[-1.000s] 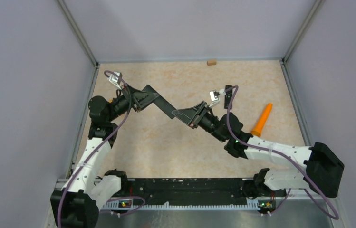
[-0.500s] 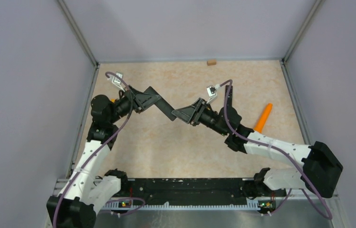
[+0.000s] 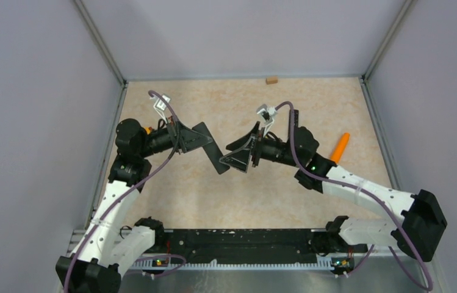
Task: Load the batteries into the remote control
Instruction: Load the battery cover into the remote control, then place the remote control at the center of the board.
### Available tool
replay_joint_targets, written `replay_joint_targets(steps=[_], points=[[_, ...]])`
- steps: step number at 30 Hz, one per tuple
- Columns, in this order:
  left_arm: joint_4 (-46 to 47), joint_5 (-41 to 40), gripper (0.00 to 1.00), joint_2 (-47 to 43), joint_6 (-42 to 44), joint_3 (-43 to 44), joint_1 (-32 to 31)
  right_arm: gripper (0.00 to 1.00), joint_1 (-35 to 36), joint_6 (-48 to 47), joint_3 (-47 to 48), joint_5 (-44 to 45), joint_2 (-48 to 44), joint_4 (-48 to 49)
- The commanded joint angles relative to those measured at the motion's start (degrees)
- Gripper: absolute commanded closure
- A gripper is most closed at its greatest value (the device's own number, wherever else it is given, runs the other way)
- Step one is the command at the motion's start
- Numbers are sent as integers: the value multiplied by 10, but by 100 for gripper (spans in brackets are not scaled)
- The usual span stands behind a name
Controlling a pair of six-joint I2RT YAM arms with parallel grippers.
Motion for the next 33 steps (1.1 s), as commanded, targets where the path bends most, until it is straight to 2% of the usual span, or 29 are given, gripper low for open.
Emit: replay_joint_targets(steps=[1,4,8,15,18,19,20,21,22,25,26,29,31,33], points=[[37,59,100,-14,26,11,0,22,-1,-48,51,-119,34,-10],[50,75,100,-17,27,9,0,31,0,-46,68,-127,59,-14],[54,83,100,-15,27,7,0,43,0,-19,75,-133,89,27],[48,76,100,-17,35,5,0,73,0,43,66,-133,125,113],[26,61,94,-20,51,7,0,93,1,58,61,-127,123,134],[15,55,89,-21,59,8,-1,100,0,57,61,-119,120,129],[3,47,81,-22,73,9,0,100,0,52,62,-106,116,115],[-20,36,64,-24,87,13,0,100,0,39,65,-91,110,93],[-46,24,53,-26,105,17,0,100,0,25,69,-69,103,65],[-137,-42,7,-35,166,32,0,100,0,-37,85,19,80,-51],[-159,-71,2,-39,184,35,0,100,0,-55,91,56,73,-96],[-224,-170,1,-50,226,41,0,100,0,-110,107,188,58,-216],[-264,-256,1,-55,245,48,0,100,-1,-144,119,310,58,-314],[-293,-308,1,-57,257,52,0,100,-5,-165,129,411,66,-375]])
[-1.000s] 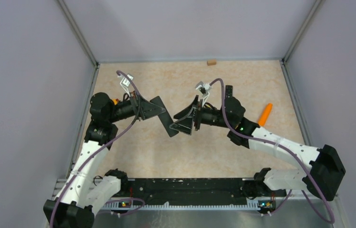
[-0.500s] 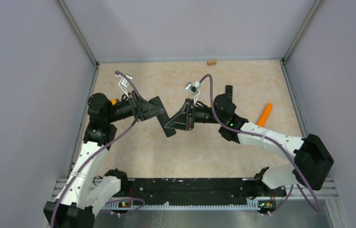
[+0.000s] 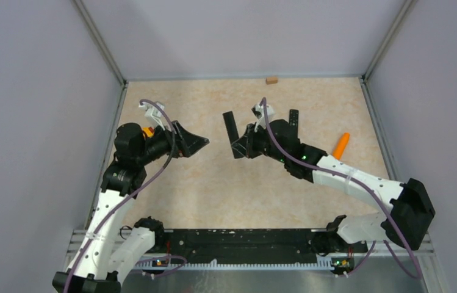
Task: Load the batteries into the remote control
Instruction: Place the remote control at the center of the board.
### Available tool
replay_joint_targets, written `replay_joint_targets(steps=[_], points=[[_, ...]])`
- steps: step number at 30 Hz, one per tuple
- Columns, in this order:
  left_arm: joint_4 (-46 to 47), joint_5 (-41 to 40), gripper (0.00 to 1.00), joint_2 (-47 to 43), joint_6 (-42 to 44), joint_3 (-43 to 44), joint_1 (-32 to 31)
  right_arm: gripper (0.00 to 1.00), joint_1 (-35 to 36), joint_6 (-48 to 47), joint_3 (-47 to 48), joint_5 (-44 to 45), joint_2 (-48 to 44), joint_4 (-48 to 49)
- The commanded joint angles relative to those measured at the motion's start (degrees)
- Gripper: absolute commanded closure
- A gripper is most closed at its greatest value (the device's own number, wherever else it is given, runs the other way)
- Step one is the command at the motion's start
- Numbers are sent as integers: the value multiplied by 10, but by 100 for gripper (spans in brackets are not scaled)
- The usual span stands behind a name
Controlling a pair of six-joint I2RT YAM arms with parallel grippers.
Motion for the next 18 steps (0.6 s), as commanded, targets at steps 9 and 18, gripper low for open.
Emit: replay_joint_targets(steps=[9,18], points=[[-93,-187,1,-15,68,30,0,100,-92,-112,137,436,146,-284],[-74,-152,1,-12,55,14,0,100,-118,-102,236,514,334,-313]])
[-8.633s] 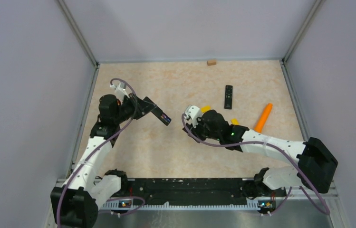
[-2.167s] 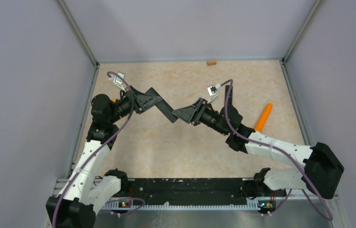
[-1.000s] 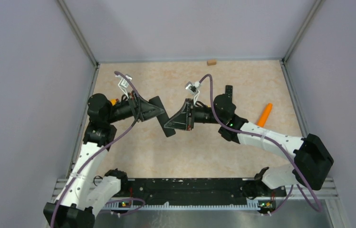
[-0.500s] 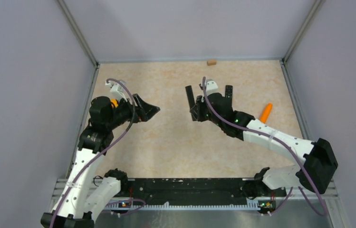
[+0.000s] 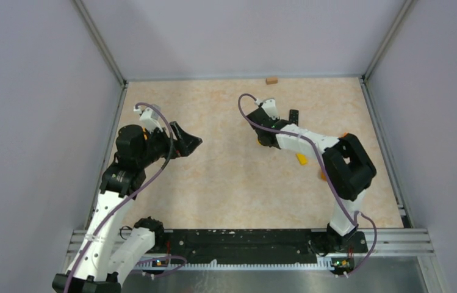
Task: Load the batteries into the remote control
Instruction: Place the remote control at the center of the board.
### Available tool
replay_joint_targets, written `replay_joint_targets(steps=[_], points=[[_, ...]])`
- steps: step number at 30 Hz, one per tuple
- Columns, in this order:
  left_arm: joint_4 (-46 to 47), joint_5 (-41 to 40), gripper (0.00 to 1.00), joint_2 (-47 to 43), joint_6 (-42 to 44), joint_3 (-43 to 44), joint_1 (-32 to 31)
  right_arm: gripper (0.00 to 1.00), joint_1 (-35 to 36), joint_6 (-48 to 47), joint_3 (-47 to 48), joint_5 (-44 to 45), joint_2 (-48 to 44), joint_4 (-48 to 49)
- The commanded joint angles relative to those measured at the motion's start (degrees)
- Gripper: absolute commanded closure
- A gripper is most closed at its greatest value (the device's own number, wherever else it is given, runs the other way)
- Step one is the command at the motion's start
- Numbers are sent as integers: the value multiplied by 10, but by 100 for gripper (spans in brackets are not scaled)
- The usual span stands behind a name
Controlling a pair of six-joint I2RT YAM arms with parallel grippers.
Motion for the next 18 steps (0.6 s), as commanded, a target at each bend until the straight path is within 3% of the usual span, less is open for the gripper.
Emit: replay_joint_targets(steps=[1,12,18], points=[[28,22,1,-1,-7,6,0,100,-10,9,66,64,59,-29],[41,28,1,17,-13,2,0,99,-37,-7,94,32,140,-7],[42,25,1,20,-14,5,0,78,-42,-18,107,-4,153,-5]])
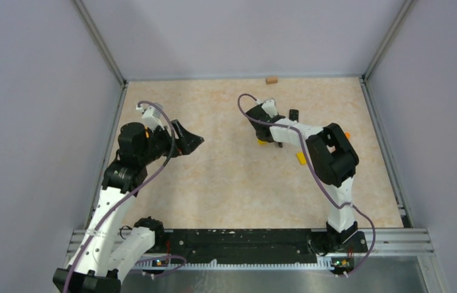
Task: Load the batteries into the remote control
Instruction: Place the remote control at the center of the board.
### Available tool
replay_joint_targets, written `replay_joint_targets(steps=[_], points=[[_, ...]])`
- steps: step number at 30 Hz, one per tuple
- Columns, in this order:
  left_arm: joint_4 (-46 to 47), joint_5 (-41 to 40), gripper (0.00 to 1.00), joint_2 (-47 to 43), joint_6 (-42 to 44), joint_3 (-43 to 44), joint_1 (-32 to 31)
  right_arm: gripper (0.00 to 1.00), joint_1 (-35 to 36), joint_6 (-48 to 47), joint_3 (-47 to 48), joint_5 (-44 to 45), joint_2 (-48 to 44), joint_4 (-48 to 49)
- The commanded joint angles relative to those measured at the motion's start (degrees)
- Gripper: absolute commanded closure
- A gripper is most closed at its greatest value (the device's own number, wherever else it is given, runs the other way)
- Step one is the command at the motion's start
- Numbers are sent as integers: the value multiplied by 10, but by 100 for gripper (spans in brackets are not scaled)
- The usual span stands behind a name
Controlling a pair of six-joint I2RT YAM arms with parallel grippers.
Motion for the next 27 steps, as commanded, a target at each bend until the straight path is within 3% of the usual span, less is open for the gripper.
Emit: replay_joint_targets(steps=[1,5,11,18,19,22,23,27], points=[[28,5,1,1,-1,7,0,75,-5,-7,24,-39,9,19],[22,-5,1,1,4,15,-1,65,-5,-4,23,-75,-4,14],[2,-14,1,3,26,42,0,59,-5,5,38,-115,-38,-40],[-17,-57,1,-12,38,56,0,51,-6,39,-39,-155,-177,-34],[-25,-75,1,-15,39,59,0,46,-6,44,-57,-159,-207,-29],[-61,-134,1,-24,46,71,0,13,-6,55,-130,-154,-316,-11],[-71,-154,1,-27,48,75,0,8,-6,58,-147,-142,-355,-4],[-96,-211,1,-52,53,81,0,6,-6,67,-212,-76,-536,-22]])
